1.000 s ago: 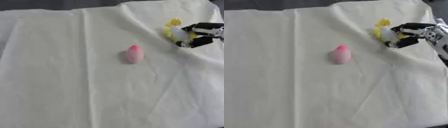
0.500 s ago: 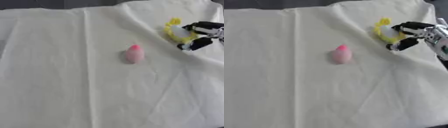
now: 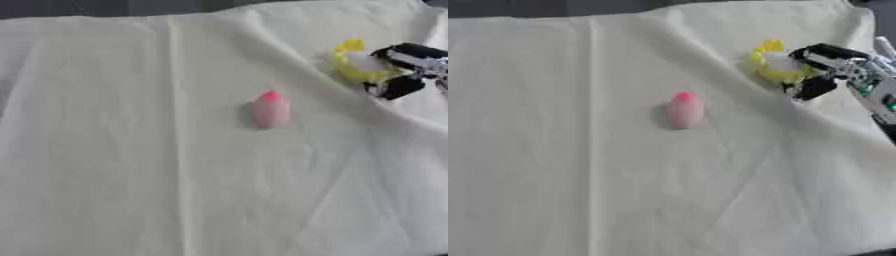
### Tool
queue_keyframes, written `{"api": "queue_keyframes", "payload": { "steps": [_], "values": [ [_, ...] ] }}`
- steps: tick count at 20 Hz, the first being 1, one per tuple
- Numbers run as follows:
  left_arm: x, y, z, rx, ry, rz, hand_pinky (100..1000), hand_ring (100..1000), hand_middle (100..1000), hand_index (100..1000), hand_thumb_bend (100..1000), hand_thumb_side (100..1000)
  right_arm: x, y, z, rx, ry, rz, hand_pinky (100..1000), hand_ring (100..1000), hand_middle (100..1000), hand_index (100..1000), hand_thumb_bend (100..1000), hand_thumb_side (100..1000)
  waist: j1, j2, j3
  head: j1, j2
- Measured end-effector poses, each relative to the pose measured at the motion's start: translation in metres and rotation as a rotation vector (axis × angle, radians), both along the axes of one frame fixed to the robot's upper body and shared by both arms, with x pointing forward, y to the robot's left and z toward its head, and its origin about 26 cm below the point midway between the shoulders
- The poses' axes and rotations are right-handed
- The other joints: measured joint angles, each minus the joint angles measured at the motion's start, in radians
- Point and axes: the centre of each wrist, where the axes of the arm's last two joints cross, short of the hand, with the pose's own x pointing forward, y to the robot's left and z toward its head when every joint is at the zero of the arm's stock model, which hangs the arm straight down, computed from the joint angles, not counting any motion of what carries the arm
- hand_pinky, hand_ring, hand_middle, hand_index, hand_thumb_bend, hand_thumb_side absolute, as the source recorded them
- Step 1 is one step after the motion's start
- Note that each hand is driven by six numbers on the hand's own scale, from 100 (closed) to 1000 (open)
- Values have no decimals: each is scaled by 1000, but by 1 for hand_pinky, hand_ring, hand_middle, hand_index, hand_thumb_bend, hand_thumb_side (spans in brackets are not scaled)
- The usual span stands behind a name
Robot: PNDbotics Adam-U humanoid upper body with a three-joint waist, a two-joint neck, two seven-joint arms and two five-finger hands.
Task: Pick up the objects with one hand, pass them to the other hand, and then place them into the box on the other side of the table.
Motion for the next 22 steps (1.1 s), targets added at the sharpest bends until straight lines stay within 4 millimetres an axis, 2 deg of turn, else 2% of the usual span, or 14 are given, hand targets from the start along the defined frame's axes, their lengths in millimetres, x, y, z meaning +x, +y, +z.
{"api": "queue_keyframes", "payload": {
  "steps": [10,16,22],
  "values": [
    [0,2,-4,5,9,9,799,709,625,718,109,383,-1,8,8,87,-62,31,821,595,511,625,100,142,0,-5,-15,1,2],
    [-1,5,-5,10,16,19,799,709,625,719,116,377,-3,17,28,104,-146,59,820,591,507,620,100,129,0,-30,-26,5,10],
    [0,7,-8,11,22,24,798,708,625,719,120,371,-4,29,39,112,-202,91,815,582,499,612,100,105,1,-52,-32,9,11]
  ]
}}
